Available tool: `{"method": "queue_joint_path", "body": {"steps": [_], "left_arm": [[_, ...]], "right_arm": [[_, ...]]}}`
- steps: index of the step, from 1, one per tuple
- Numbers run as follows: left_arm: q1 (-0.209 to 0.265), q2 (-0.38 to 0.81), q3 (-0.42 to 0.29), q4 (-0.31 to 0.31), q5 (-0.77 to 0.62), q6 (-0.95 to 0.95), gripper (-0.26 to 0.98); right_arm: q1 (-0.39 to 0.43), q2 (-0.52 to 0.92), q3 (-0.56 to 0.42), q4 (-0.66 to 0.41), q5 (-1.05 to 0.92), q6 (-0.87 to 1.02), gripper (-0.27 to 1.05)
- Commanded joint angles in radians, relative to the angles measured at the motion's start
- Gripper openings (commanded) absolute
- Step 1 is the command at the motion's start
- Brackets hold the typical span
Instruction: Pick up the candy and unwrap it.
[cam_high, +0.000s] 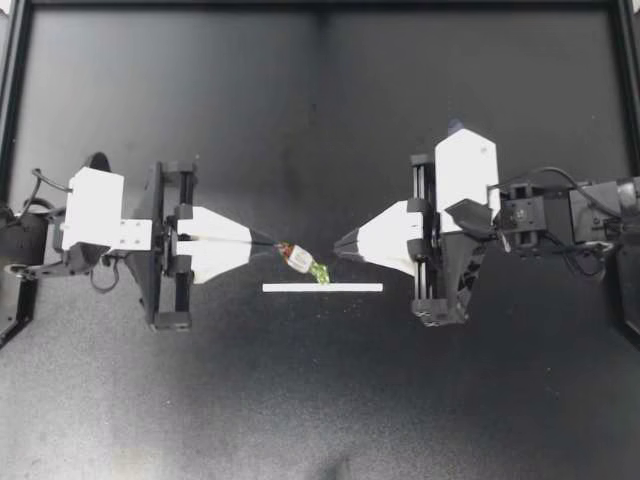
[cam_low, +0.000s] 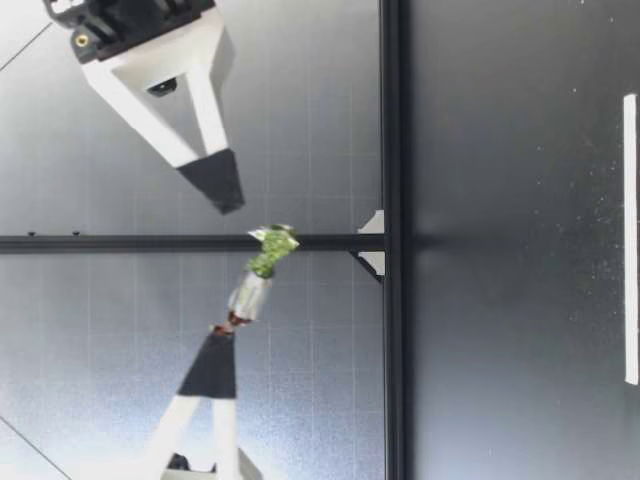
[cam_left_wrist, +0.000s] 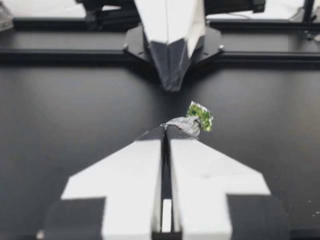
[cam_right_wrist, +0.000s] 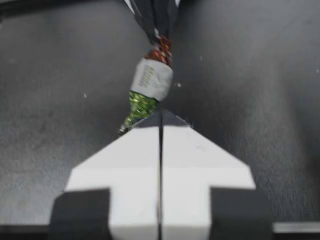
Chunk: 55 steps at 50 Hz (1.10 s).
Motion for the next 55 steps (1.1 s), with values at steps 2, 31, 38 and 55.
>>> {"method": "queue_joint_path", "body": {"steps": [2,31,38,55], "left_arm": [[0.017,-0.015,-0.002,-0.025,-0.028,0.003,-0.15],[0.018,-0.017,0.0,-0.043,-0.058,0.015,-0.15],[0.018,-0.017,0.002,-0.043,-0.055,0.017,-0.15],[0.018,-0.031,0.023,-0.043,-0.058,0.017,-0.15]], "right_arm": [[-0.006,-0.015,-0.008,-0.002,-0.038,0.008,0.11],[-0.015,0.107,-0.061,0.008,-0.117,0.095,0.55],[-0.018,0.104,-0.061,0.008,-0.106,0.117,0.45],[-0.015,0.038,-0.023,0.005,0.018,0.175,-0.12]]}}
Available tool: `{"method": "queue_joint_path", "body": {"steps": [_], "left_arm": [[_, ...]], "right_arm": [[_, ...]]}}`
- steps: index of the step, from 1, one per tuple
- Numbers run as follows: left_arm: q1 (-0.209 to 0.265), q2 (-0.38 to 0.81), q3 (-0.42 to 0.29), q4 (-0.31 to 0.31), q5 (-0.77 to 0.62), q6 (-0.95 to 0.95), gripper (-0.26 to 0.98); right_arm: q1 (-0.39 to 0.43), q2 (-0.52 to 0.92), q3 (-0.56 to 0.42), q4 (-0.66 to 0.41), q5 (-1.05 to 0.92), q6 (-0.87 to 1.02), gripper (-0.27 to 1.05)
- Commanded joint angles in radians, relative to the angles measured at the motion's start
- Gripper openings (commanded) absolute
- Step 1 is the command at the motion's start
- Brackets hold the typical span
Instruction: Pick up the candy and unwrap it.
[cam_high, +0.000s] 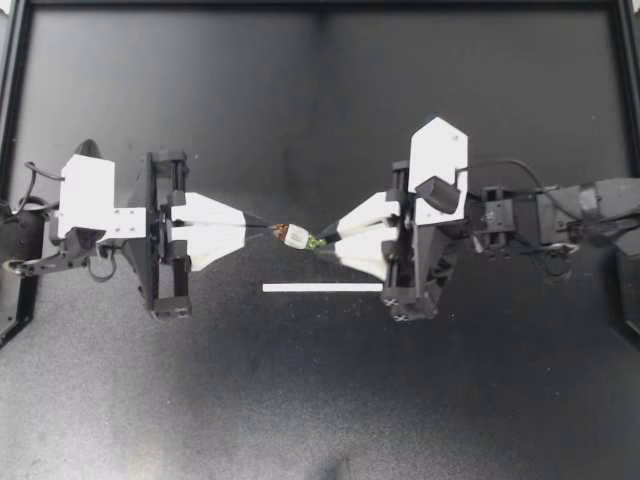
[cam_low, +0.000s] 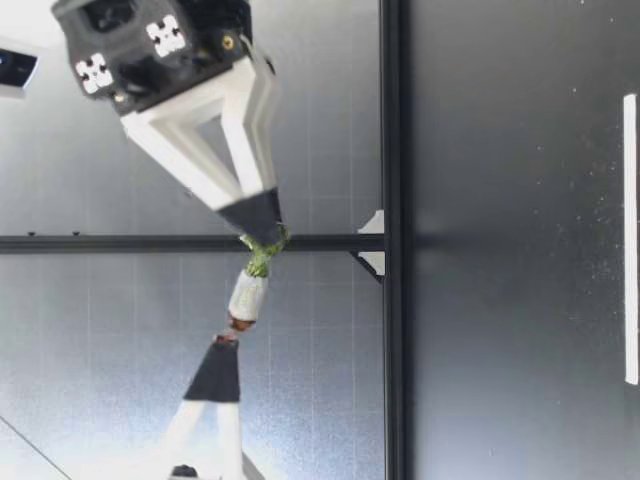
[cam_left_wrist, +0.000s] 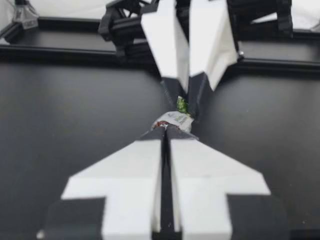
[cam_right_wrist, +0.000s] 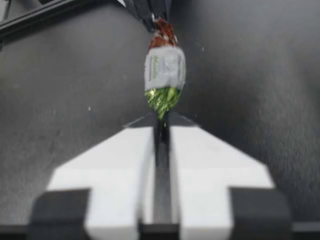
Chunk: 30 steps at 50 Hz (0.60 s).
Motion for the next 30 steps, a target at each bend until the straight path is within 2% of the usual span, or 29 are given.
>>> {"method": "queue_joint_path", "body": {"steps": [1,7,30], "left_arm": [[0.003,-0.028,-0.003,-0.003,-0.011,-0.003,-0.15],[0.003,-0.028,0.002,-0.003,-0.011,-0.015,-0.15],[0.003,0.051,-0.071,-0.002,-0.006,-0.037,-0.15]], "right_arm": [[0.0,-0.049,0.005,-0.003,0.025,0.005,-0.14],[0.002,-0.084,0.023,-0.003,0.021,0.002,-0.21],[-0.006,-0.031,-0.052,-0.055,-0.035,-0.005,-0.21]]}}
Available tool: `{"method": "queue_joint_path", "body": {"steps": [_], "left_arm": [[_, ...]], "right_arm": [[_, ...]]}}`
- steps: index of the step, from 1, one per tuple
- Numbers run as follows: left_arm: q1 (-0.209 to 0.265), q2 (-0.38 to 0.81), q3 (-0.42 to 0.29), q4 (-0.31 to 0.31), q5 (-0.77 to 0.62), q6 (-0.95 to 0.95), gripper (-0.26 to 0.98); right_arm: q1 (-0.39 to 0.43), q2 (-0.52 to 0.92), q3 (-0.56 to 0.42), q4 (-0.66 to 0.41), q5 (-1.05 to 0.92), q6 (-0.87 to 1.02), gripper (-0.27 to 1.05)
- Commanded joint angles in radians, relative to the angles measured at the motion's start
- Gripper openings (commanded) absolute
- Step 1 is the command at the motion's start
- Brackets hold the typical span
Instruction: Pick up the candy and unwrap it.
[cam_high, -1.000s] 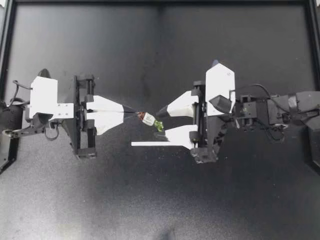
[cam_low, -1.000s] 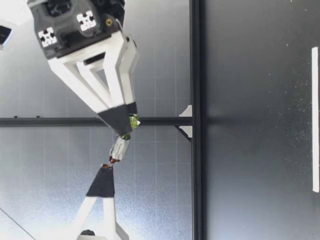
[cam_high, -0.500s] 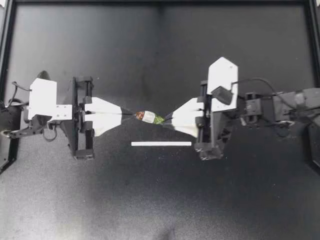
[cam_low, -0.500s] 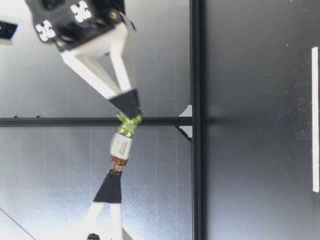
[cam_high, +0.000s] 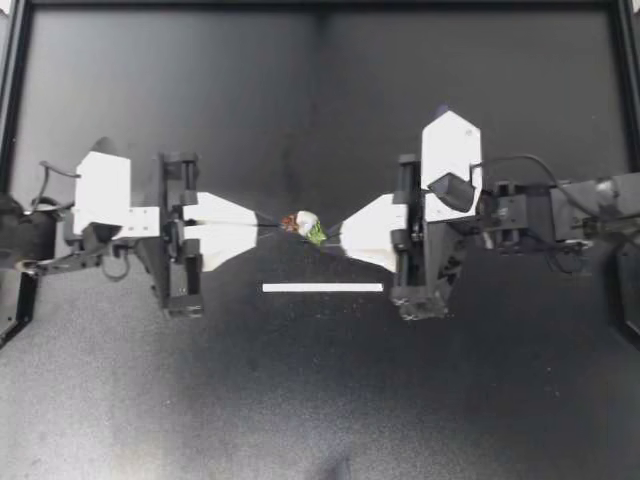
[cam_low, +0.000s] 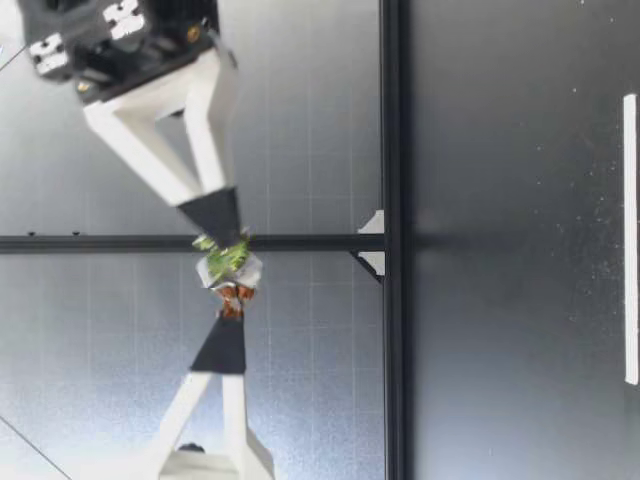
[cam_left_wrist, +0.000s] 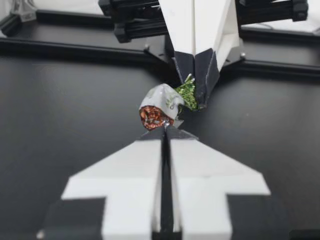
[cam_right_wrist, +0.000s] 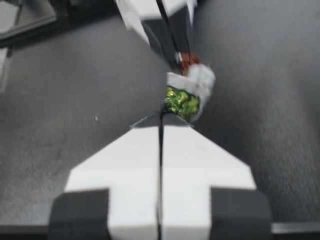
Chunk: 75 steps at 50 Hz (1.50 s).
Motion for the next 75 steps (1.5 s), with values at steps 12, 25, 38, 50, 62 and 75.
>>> {"method": "queue_joint_path", "body": {"steps": [12,25,38,50,62,75], "left_arm": [[0.0,-0.049,0.009,0.003,-0.018,-0.035,-0.15],[0.0,-0.064,0.018,0.005,-0.015,-0.112,-0.15],[0.0,-0.049,0.011,0.006,-0.011,-0.141,-0.15],[0.0,-0.048,0.006,0.006,-0.012,-0.144,-0.15],[0.0,-0.048,0.008,0.003,-0.009,-0.147,-0.15],[0.0,-0.051,0.015,0.002,0.023,-0.163,-0.15]], "right_arm": [[-0.009,-0.057,0.021,0.015,-0.012,0.018,-0.21],[-0.011,-0.064,0.029,0.032,-0.014,0.031,-0.21],[-0.012,-0.049,0.003,0.031,-0.028,0.021,-0.21],[-0.015,-0.028,-0.005,0.029,-0.029,0.017,-0.12],[-0.025,-0.02,0.0,0.014,-0.029,-0.003,0.35],[-0.037,-0.017,0.017,-0.043,-0.091,-0.305,0.62]]}}
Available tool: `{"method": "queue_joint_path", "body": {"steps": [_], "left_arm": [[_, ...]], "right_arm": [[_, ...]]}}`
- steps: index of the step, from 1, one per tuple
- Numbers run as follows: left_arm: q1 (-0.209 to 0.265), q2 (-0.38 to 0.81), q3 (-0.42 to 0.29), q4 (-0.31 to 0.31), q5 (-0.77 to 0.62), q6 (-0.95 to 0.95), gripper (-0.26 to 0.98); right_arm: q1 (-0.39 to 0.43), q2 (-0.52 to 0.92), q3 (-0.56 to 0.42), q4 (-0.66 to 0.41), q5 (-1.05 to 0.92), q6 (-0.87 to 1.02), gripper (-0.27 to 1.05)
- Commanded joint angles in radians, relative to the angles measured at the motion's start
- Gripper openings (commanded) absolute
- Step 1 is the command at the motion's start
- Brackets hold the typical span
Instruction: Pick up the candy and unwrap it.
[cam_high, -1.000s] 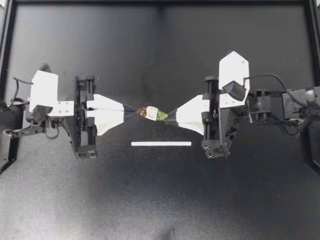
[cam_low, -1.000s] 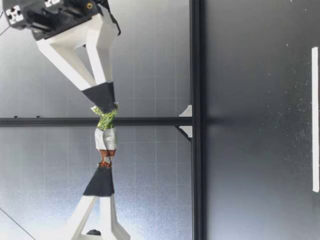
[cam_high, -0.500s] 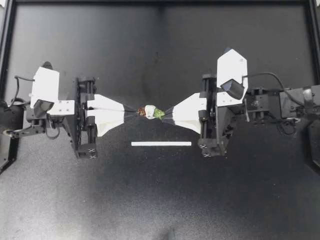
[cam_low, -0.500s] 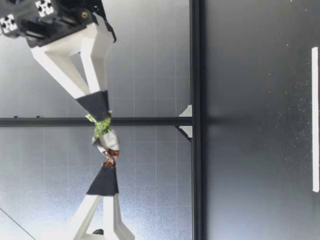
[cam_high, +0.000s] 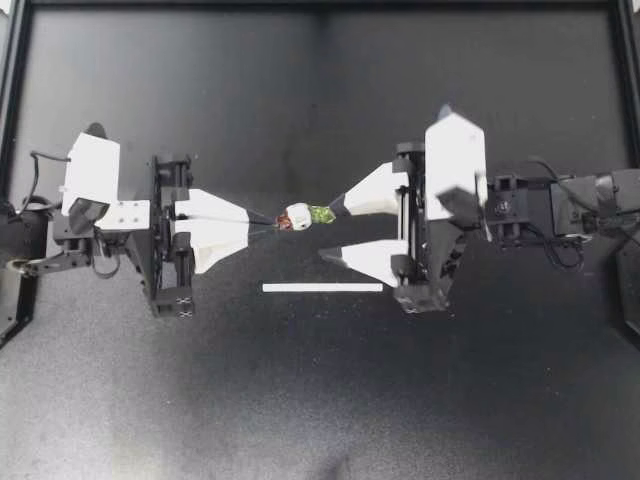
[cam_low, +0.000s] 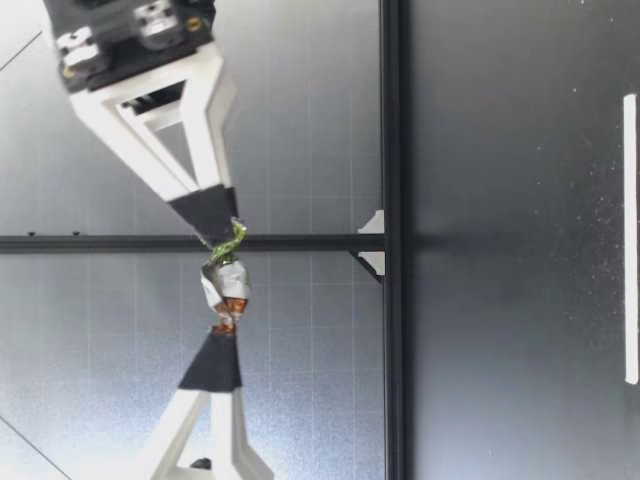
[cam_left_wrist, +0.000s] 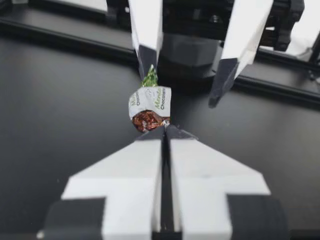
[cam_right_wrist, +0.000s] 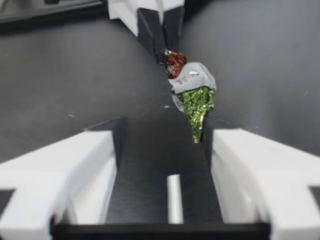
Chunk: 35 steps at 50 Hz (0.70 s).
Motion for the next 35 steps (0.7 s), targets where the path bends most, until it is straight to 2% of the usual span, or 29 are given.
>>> {"method": "queue_joint_path", "body": {"steps": [1,8,14,35], "left_arm": [[0.002,-0.017,-0.012,0.0,0.014,-0.012,-0.15],[0.002,-0.025,-0.011,0.0,0.058,-0.057,-0.15],[0.002,-0.034,-0.003,0.0,0.064,-0.069,-0.15],[0.002,-0.041,-0.009,-0.002,0.071,-0.089,-0.15]], "right_arm": [[-0.015,-0.012,-0.009,-0.003,-0.041,-0.126,0.62],[-0.026,-0.014,-0.012,0.002,-0.084,-0.376,0.62],[-0.031,-0.018,-0.014,0.026,-0.103,-0.499,0.62],[0.018,0.044,-0.057,0.048,-0.14,-0.491,0.62]]}}
